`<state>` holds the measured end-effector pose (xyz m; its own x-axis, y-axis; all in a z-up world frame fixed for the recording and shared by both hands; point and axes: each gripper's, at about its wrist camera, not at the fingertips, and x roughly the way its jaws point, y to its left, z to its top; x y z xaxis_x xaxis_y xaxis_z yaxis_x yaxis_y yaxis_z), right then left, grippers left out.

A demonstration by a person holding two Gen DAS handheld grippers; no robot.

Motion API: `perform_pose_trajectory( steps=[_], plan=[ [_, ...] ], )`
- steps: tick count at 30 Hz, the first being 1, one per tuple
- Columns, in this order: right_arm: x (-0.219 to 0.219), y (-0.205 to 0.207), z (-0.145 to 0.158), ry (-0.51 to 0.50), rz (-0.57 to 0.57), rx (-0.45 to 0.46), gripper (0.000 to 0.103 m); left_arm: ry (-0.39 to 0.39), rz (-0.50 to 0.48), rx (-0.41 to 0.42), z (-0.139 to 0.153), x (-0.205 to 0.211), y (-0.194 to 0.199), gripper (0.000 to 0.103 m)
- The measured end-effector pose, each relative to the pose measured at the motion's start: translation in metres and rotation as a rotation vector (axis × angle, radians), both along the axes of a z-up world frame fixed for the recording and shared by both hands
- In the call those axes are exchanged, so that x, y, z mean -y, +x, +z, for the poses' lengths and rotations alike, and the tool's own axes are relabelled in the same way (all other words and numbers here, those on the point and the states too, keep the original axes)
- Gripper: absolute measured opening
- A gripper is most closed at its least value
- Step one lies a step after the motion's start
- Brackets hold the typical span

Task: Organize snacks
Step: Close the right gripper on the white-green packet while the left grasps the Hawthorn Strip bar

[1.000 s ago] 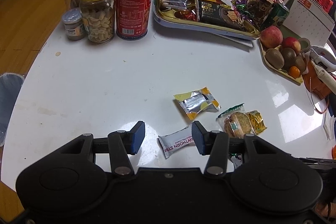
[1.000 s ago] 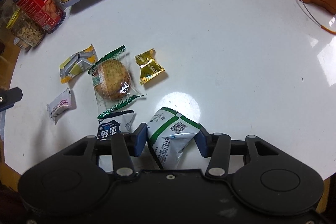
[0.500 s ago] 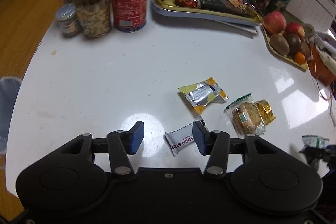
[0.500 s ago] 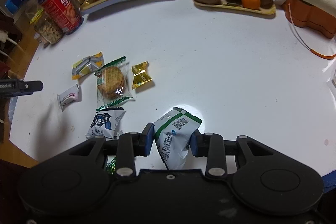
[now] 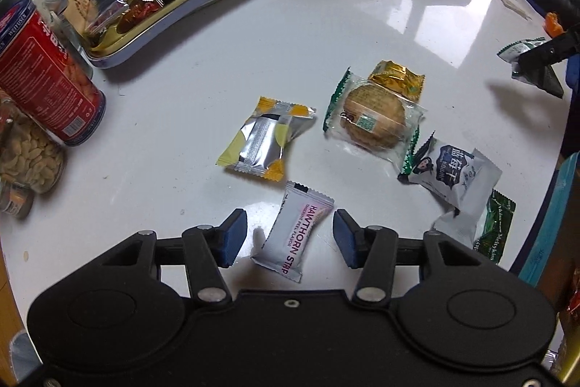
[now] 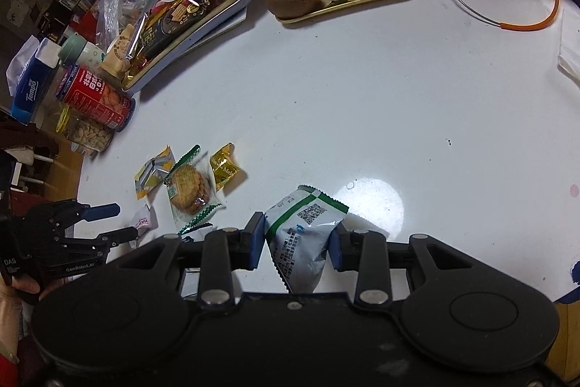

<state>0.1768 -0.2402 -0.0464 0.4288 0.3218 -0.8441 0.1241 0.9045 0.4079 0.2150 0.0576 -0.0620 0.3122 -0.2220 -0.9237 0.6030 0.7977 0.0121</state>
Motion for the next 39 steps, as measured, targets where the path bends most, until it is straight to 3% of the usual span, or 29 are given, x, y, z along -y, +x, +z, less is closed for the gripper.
perform_pose_trajectory(
  steps=[6,13,21,24,25,26,39],
  plan=[
    [-0.002,0.001,0.002,0.018,0.005,0.008,0.038,-0.014,-0.056,-0.032,-0.003,-0.001,0.004,0.057],
    [-0.003,-0.001,0.0,0.023,-0.001,0.008,0.038,0.03,-0.13,-0.084,-0.014,0.006,0.006,0.058],
    [-0.005,-0.001,0.001,0.028,-0.001,0.023,0.038,0.011,-0.098,-0.124,-0.022,0.002,0.015,0.056],
    [-0.008,-0.001,0.002,0.029,0.004,0.03,0.038,0.013,-0.083,-0.112,-0.022,0.002,0.017,0.05],
    [-0.009,-0.001,0.002,0.027,0.007,0.029,0.038,0.01,-0.079,-0.108,-0.021,0.002,0.017,0.042],
    [-0.009,0.0,0.001,0.027,0.007,0.029,0.038,0.012,-0.076,-0.104,-0.021,0.003,0.017,0.027],
    [-0.014,0.003,0.001,0.025,0.016,0.036,0.038,0.053,-0.028,-0.078,-0.021,0.009,0.008,0.026]
  ],
)
